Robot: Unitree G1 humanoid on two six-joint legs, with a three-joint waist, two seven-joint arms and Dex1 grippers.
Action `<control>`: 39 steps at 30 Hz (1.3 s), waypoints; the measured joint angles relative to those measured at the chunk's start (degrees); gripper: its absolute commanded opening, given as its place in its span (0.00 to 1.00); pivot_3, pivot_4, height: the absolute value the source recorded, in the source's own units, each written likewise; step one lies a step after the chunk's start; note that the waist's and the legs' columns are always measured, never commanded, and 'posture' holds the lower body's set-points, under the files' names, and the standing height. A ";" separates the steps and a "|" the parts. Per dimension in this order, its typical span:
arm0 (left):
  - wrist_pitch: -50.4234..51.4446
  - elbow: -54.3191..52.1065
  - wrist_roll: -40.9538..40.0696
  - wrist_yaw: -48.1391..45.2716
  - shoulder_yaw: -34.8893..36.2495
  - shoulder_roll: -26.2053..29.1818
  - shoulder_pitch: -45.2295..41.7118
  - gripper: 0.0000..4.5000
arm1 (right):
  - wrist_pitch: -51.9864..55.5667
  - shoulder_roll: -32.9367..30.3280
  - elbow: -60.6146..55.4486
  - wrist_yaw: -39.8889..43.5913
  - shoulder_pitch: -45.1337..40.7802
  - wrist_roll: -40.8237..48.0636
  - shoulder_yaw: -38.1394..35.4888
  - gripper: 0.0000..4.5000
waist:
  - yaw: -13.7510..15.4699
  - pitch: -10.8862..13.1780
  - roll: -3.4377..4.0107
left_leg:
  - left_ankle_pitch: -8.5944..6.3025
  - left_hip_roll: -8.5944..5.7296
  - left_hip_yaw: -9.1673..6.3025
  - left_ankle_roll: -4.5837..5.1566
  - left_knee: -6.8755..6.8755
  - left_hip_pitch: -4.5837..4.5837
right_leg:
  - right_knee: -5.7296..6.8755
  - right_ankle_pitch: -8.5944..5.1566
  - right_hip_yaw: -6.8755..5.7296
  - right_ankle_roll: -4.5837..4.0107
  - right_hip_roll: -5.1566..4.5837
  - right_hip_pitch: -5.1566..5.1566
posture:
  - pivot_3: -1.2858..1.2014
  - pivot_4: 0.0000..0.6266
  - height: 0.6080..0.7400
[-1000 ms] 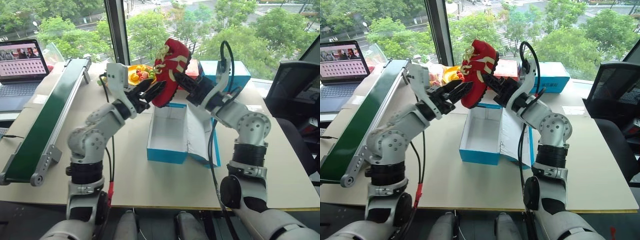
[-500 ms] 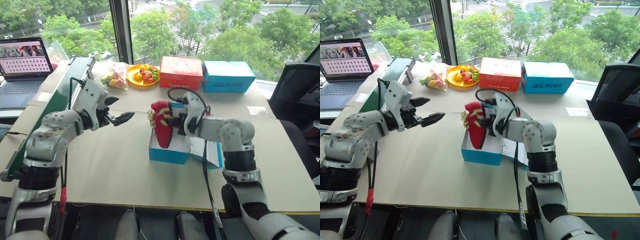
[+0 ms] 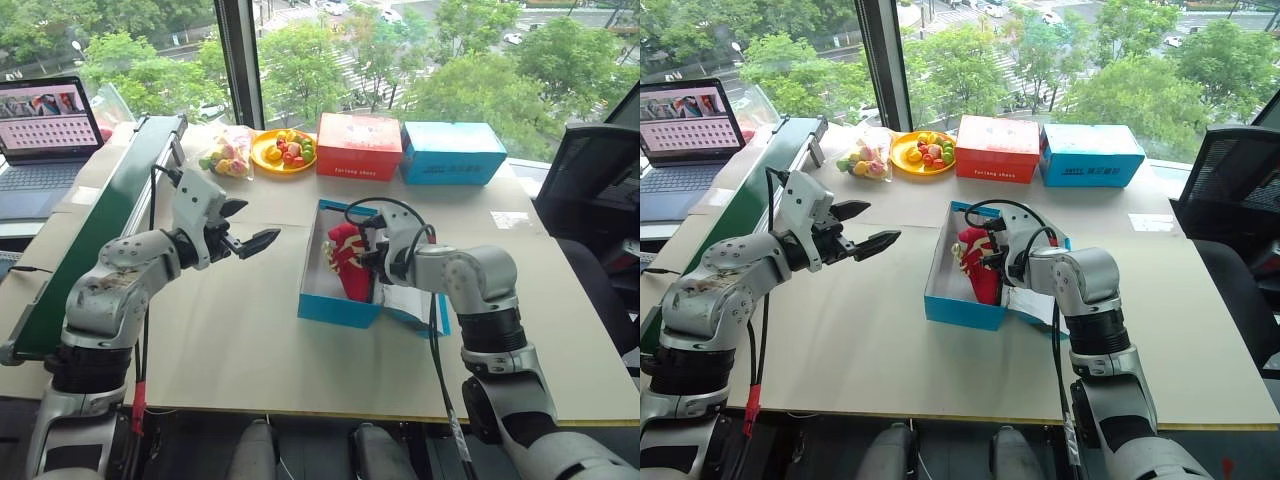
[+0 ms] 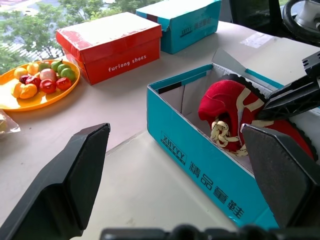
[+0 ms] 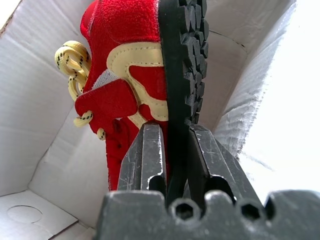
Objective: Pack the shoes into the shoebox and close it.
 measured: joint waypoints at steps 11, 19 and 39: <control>1.60 -0.24 0.94 2.27 0.70 0.08 0.75 1.00 | -11.08 0.58 -2.04 3.53 -1.53 -7.59 5.95 0.99 | -0.23 0.00 0.00 | 0.00 0.00 0.00 0.00 -0.01 0.00 | 0.01 0.00 0.00 0.00 0.00 -0.02 | 0.52 0.24 1.00; 0.51 5.69 7.71 13.71 8.09 -0.18 2.89 1.00 | -27.36 -1.84 -7.92 23.17 -1.38 -3.28 6.04 0.99 | -0.37 0.00 0.00 | 0.00 0.02 0.00 0.00 -0.01 0.01 | 0.00 0.00 0.00 0.00 0.02 -0.01 | 0.52 0.24 1.00; -18.09 24.84 11.37 20.78 22.48 -2.61 10.34 1.00 | -48.42 -1.63 3.57 41.10 3.61 -6.25 7.08 0.99 | 0.01 -0.02 -0.03 | 0.01 0.05 0.02 -0.04 -0.03 0.10 | 0.02 0.04 -0.05 -0.06 0.02 0.02 | 0.52 0.24 1.00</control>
